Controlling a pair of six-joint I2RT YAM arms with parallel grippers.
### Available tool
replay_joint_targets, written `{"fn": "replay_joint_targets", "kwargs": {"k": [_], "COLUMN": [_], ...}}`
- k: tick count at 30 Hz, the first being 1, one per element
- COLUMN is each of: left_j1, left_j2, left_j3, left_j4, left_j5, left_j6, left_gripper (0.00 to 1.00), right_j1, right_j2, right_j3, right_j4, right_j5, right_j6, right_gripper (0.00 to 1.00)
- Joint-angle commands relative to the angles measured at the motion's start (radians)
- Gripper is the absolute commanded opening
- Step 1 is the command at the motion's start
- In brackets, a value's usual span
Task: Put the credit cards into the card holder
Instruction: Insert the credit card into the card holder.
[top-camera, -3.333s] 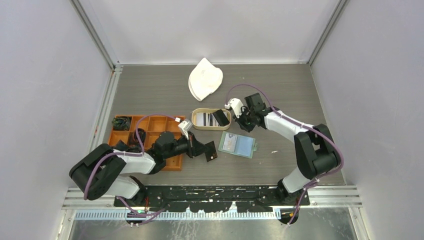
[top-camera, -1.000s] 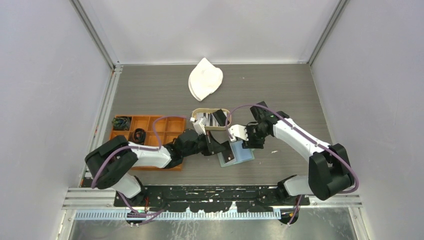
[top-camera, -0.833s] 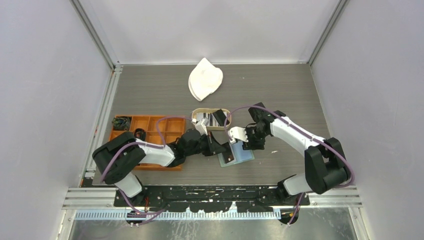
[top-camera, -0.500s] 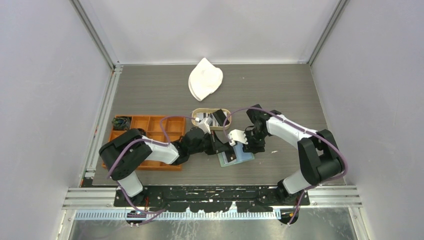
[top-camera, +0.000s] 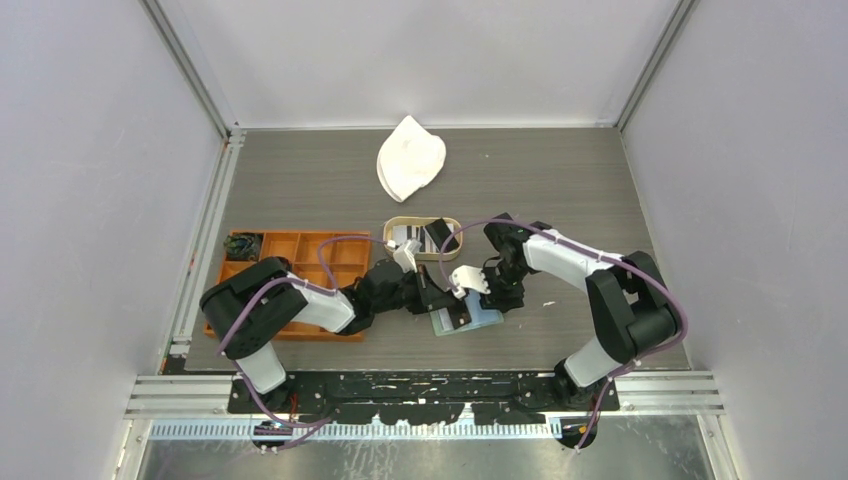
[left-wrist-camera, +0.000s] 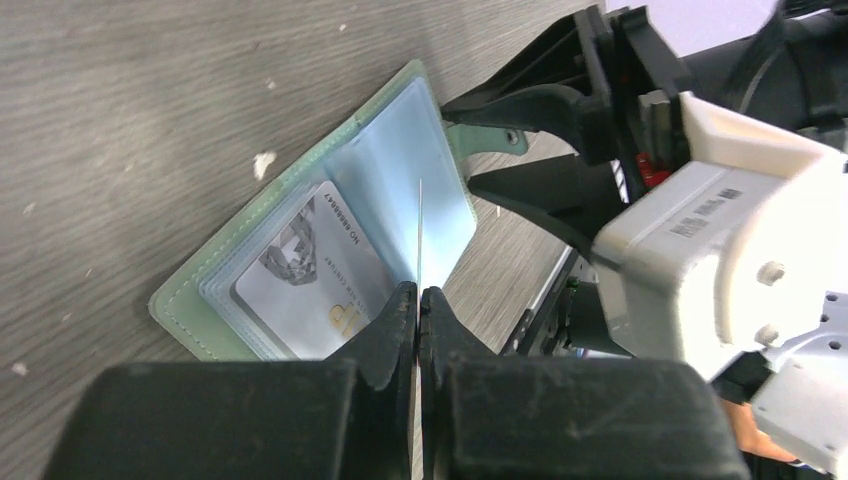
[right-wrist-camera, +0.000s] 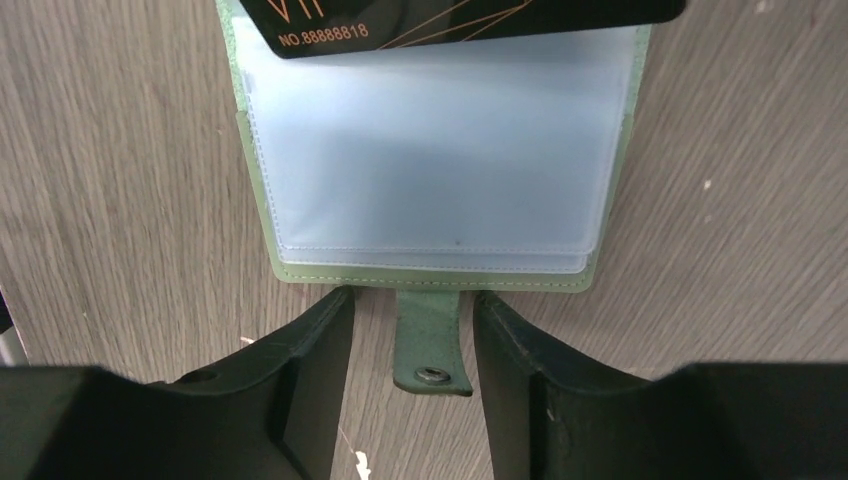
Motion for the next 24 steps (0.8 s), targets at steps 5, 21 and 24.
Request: {"fn": "replay_joint_targets", "kwargs": {"k": [5, 21, 24], "left_j1": [0.034, 0.064, 0.064], "left_j2": [-0.052, -0.06, -0.024], "left_j3": [-0.07, -0.136, -0.137], "left_j4": [0.064, 0.178, 0.222], "left_j5": [0.022, 0.07, 0.073], "left_j6": [-0.069, -0.169, -0.196], "left_gripper": [0.0, 0.0, 0.0], "right_j1": [0.065, 0.096, 0.105], "right_j2": [0.037, 0.072, 0.074], "right_j3": [0.045, 0.048, 0.049], "right_j4": [-0.013, 0.008, 0.009], "right_j5": [-0.037, -0.017, -0.016], "right_j6": [0.036, 0.06, 0.064], "right_gripper": [0.51, 0.51, 0.51]}}
